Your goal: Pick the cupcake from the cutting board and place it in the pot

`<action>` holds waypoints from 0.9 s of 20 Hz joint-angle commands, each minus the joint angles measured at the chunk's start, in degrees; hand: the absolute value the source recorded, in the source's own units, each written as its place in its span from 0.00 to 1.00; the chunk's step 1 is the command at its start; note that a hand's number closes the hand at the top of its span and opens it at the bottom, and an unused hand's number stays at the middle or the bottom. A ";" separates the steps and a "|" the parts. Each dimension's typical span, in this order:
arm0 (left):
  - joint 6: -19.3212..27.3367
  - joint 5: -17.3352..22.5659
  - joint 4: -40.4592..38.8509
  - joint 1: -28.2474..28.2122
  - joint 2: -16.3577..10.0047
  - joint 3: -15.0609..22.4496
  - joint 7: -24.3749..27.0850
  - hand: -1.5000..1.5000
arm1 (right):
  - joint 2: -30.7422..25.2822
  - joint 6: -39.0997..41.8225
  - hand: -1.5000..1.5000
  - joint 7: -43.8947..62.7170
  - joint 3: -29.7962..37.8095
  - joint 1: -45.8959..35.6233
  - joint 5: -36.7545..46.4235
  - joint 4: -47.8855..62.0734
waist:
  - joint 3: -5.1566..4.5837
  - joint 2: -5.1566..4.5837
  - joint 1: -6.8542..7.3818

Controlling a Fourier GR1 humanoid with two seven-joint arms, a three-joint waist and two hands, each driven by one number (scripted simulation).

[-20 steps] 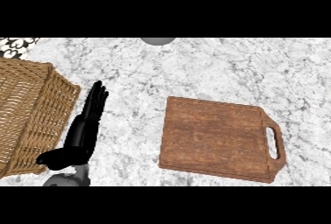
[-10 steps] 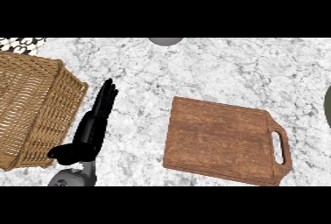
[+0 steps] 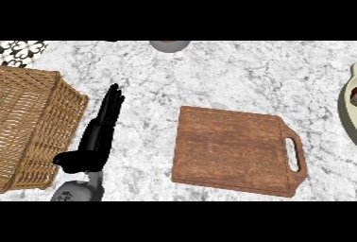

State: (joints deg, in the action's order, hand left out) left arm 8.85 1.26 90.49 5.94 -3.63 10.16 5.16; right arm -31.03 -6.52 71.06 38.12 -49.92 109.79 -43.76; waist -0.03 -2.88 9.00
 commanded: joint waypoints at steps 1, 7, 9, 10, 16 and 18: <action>0.45 -0.04 -0.82 -0.80 0.46 -0.13 0.49 0.50 | 1.53 1.36 1.00 14.14 2.76 -3.03 5.83 1.49 | 0.04 0.54 -1.89; 0.78 0.93 -0.46 -0.25 -1.32 -3.34 -0.83 0.50 | 6.59 -1.82 1.00 14.15 9.41 -2.02 10.25 -0.04 | 0.14 1.29 -4.21; -0.44 2.26 -0.96 -2.54 -2.44 -4.83 1.04 0.50 | 7.55 -1.86 1.00 14.15 12.39 -1.77 10.58 -0.19 | 0.11 1.29 -4.23; 1.12 0.14 -0.63 -2.24 -0.58 -2.25 0.62 0.50 | 8.71 -3.30 1.00 14.15 13.46 -1.28 9.65 -0.58 | 0.17 1.63 -5.33; 1.87 0.69 -1.85 -3.37 0.21 -3.46 2.37 0.50 | 14.33 -7.32 1.00 14.14 19.48 0.33 7.58 -1.11 | 0.13 1.99 -6.66; 1.46 1.46 0.78 -4.07 -1.37 -4.81 1.38 0.50 | 16.29 -8.05 1.00 14.13 22.24 2.81 7.51 -3.24 | 0.13 2.36 -6.87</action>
State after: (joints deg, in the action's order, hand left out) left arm 9.84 2.41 89.87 2.36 -4.63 6.32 6.80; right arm -18.14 -9.74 70.85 56.98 -48.35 117.64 -45.59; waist 0.11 -0.97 2.94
